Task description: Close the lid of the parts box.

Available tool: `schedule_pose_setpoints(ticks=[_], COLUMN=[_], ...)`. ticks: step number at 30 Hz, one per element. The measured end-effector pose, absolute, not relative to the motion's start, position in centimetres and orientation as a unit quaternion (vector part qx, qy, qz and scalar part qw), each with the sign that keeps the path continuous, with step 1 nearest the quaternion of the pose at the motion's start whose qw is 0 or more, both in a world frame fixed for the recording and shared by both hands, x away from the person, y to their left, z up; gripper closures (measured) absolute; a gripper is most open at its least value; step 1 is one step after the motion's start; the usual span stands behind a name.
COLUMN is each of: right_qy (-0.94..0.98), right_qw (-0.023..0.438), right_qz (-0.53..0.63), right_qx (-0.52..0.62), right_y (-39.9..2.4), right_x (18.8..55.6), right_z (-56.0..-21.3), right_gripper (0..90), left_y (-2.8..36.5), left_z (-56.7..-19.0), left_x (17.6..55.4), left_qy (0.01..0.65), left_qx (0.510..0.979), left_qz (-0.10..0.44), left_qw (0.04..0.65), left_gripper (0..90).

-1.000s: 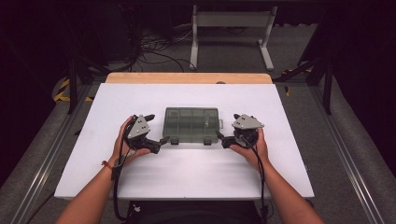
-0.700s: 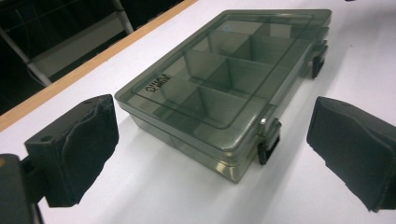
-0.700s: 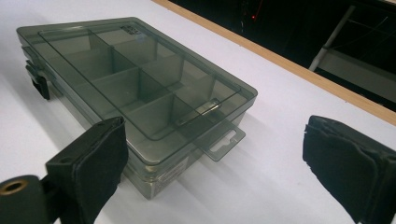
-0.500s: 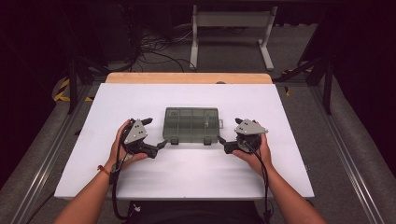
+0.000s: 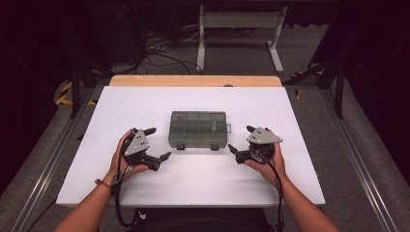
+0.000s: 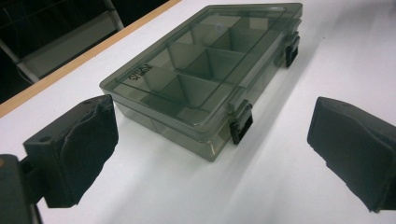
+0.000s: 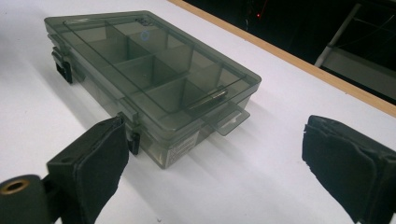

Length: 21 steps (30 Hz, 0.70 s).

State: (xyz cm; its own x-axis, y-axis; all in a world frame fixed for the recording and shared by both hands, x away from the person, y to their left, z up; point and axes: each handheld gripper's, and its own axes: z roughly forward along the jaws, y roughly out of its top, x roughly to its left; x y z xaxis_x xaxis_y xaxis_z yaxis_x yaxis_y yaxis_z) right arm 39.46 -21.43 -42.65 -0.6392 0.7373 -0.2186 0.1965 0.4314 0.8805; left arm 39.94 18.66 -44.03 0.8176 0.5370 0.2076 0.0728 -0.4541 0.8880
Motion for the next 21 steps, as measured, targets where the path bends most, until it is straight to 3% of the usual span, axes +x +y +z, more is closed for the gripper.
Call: schedule_pose_setpoints(ticks=[21], right_qy=[0.804], right_qw=[0.313], right_qz=[0.425], right_qx=[0.272], right_y=[-22.9], right_x=[36.3], right_z=[-42.5], right_gripper=[7.2], left_y=[21.9], left_z=[-44.7], left_x=[36.6], left_qy=[0.195], left_qx=[0.822], left_qz=[0.243], left_qw=[0.477], left_gripper=[2.4])
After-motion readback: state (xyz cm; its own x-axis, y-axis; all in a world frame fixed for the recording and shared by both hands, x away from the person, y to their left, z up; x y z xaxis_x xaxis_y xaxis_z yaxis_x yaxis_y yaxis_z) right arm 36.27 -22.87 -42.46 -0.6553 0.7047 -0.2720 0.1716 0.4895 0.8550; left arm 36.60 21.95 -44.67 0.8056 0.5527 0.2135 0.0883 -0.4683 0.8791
